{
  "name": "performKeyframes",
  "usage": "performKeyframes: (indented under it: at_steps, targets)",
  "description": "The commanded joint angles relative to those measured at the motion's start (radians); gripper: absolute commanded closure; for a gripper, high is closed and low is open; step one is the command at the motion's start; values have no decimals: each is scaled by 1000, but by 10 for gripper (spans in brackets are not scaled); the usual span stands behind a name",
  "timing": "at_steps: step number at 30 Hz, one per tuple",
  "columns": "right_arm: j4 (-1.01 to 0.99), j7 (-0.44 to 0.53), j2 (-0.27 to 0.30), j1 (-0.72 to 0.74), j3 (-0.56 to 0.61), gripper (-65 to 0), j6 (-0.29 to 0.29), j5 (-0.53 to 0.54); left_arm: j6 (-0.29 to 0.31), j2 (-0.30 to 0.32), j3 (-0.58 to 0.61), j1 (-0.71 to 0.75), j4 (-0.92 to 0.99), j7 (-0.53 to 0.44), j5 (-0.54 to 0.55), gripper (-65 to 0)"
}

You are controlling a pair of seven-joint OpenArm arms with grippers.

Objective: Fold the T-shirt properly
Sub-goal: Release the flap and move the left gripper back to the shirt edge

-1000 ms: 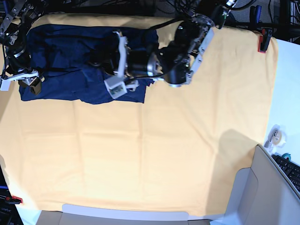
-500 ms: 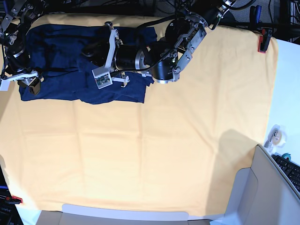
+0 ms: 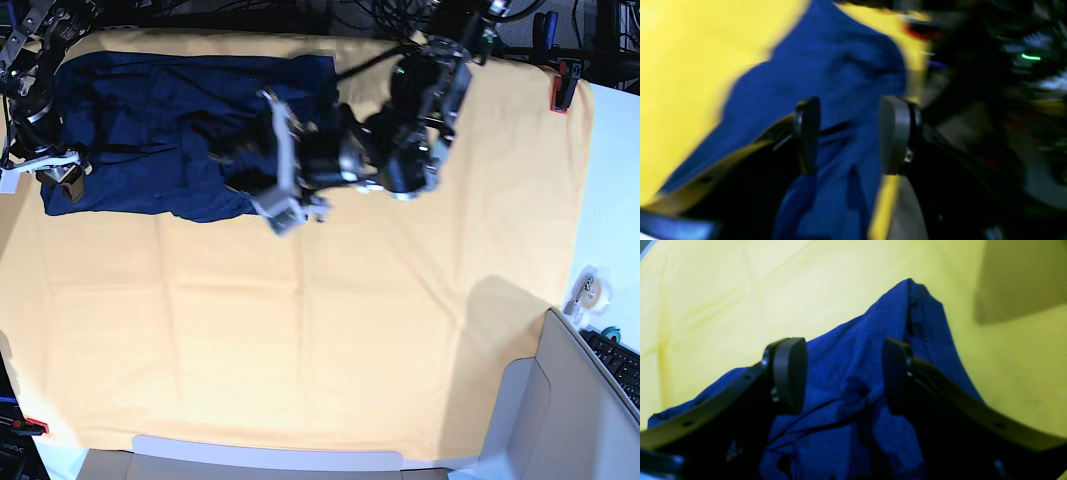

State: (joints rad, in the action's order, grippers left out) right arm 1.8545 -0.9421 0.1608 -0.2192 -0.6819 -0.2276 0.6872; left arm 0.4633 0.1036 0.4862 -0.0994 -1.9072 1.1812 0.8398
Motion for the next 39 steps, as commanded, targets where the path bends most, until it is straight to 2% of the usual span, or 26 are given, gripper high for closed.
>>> performKeyframes:
  at_steps: [1, 6, 10, 13, 15, 21, 30, 34, 36, 39]
  targets:
    - [14, 22, 15, 4, -6, -349, -5, 13, 2, 15, -40, 7, -15, -11, 19, -279]
    - [14, 22, 15, 4, -6, -349, -5, 13, 2, 112, -114, 28, -10, -11, 17, -279]
    - [14, 22, 15, 7, -5, -349, -5, 13, 2, 149, -117, 39, 19, -13, 16, -279]
    - [14, 22, 13, 7, 0, -349, -5, 13, 2, 150, -116, 33, 77, -24, 16, -279]
    - [14, 22, 12, 7, 0, -349, -5, 13, 2, 150, -111, 33, 111, -63, 8, -279]
    - [14, 22, 13, 1, 0, -349, -5, 13, 5, 146, -110, 31, 176, -94, -123, -279]
    - [14, 21, 13, 2, 1, -349, -5, 13, 5, 144, -110, 31, 251, -171, -132, -279]
    - [14, 21, 13, 2, 1, -349, -5, 13, 5, 144, -56, 34, 252, -202, -132, -274]
    - [14, 21, 15, 1, 1, -349, -5, 13, 5, 144, -47, 39, 252, -212, -132, -237]
    - [14, 21, 15, -1, 1, -349, -5, 13, 5, 133, -37, 40, 251, -214, -129, -99]
